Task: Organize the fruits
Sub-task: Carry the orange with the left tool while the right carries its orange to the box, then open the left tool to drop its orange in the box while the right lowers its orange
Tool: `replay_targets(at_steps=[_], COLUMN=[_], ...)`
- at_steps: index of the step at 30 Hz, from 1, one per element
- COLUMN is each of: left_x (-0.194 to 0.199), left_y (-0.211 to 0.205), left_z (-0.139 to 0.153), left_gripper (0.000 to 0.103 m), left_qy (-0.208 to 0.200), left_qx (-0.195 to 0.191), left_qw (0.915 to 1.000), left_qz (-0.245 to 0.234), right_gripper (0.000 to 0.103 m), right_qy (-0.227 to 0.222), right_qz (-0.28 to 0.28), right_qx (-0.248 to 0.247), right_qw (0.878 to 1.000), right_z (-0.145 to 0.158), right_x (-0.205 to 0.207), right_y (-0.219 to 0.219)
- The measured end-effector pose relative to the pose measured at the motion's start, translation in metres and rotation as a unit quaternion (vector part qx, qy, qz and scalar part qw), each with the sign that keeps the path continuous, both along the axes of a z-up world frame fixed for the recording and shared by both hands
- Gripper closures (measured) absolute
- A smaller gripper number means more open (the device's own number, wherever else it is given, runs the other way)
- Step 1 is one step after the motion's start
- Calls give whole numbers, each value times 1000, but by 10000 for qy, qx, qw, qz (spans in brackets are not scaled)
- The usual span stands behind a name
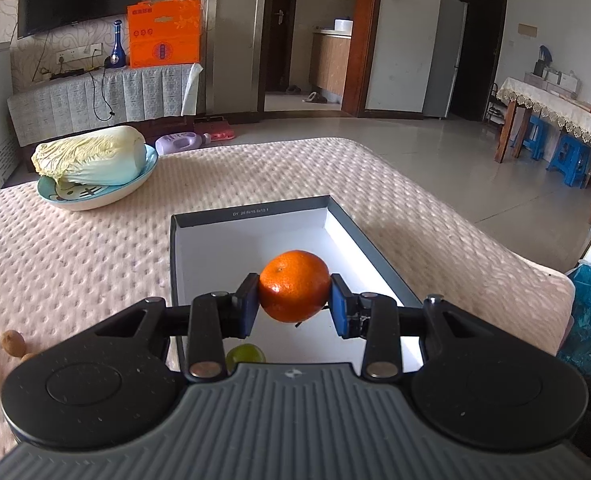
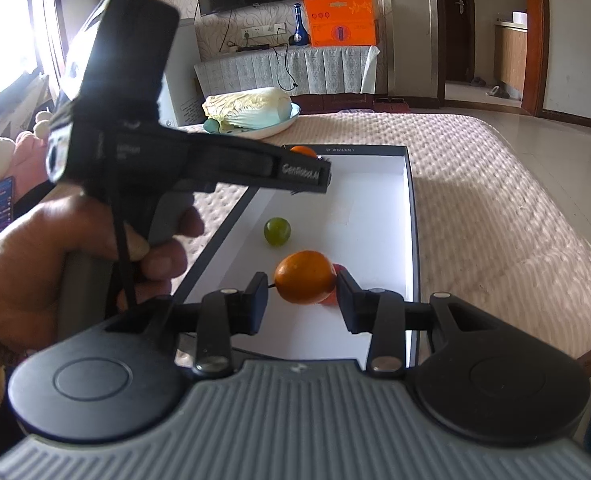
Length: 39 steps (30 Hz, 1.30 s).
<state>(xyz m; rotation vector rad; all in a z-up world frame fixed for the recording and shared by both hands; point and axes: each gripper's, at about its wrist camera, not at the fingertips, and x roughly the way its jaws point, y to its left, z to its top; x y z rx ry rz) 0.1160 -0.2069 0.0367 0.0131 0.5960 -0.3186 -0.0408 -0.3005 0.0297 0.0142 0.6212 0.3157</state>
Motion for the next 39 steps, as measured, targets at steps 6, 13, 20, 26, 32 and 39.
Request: replay_targets(at_steps=[6,13,20,26,32,39], left_x=[9,11,13,6,3,-7], left_y=[0,-3,-5,-4,3,18], left_z=[-4,-7,-9,-3,3,10], left_gripper=[61,61,58,39,38,38], left_qy=[59,96,74,-130,-176,-281], left_qx=[10,-30,-62,-93,-109,-64], left_qw=[10000,9999,10000,9999,9998,9995], left_qz=[20,3,9,-30,40,150], right_gripper=[63,63,63,63,63,63], right_qy=[39,55,71,59,-78,-163], right_qz=[-1,-10,-62,-101,-107,-277], right_qx=[-21,-40,-36,-19,32,75], right_qw=[10000,10000,9999,9999,9999,9995], right_z=[-2,-2,-3,-3,-1,1], right_x=[2,3,3,5,9,18], right_y=[1,1,1,3,5,5])
